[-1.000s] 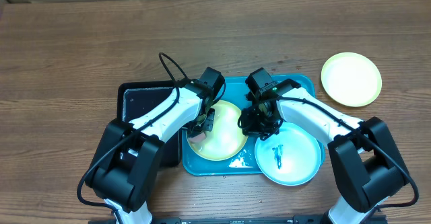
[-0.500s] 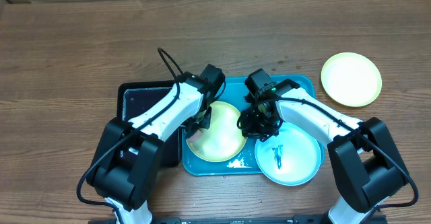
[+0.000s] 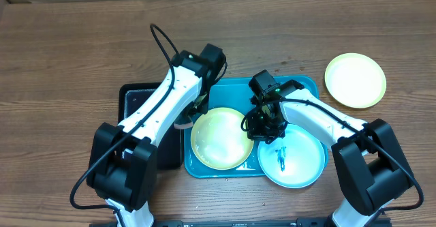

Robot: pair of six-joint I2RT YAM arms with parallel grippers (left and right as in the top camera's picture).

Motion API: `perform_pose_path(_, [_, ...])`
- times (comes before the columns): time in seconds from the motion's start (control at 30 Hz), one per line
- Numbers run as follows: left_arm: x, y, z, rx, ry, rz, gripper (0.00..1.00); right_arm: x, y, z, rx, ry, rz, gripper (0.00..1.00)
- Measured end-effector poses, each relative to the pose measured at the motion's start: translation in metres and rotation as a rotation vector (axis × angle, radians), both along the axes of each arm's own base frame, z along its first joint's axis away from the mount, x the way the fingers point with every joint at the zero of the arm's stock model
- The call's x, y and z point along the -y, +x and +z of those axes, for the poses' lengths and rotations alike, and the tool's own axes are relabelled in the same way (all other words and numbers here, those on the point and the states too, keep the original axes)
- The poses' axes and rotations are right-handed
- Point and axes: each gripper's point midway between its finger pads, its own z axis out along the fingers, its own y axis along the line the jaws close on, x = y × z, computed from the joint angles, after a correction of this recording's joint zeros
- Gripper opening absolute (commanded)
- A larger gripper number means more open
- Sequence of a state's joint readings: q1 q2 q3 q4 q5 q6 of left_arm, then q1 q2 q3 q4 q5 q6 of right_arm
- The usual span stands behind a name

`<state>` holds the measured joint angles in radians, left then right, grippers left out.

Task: Clean dirty plates on tray and stack at the side
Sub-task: 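Return the sponge with the left gripper to the black tray, then lift the yellow plate by its rim with the right gripper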

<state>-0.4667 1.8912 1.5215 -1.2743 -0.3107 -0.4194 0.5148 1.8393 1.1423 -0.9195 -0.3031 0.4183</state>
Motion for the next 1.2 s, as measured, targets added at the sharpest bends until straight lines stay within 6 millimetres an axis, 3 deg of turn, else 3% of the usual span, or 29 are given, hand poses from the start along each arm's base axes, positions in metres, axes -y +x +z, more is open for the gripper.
perform_pose_path(0.1, [0.005,0.003,0.010,0.004,-0.023,-0.003,0.04,0.000,0.000,0.000,0.003,-0.001,0.005,0.04])
perform_pose_path(0.27, [0.002,0.002,0.011,-0.024,-0.054,0.007,0.05,0.003,0.001,0.001,0.014,-0.016,0.032,0.04])
perform_pose_path(0.43, [-0.022,0.007,0.014,-0.040,-0.133,0.100,0.04,0.000,0.018,0.018,0.066,-0.025,0.054,0.04])
perform_pose_path(0.7, [-0.063,0.012,0.042,0.029,-0.237,0.199,0.04,-0.011,0.050,0.058,0.179,-0.007,0.119,0.04])
perform_pose_path(1.03, [-0.076,-0.013,0.000,-0.065,-0.276,0.245,0.05,0.016,0.086,0.119,0.340,-0.202,0.144,0.04])
perform_pose_path(1.2, [-0.079,-0.012,-0.001,-0.062,-0.287,0.249,0.05,0.037,0.094,0.124,0.380,-0.328,0.151,0.04])
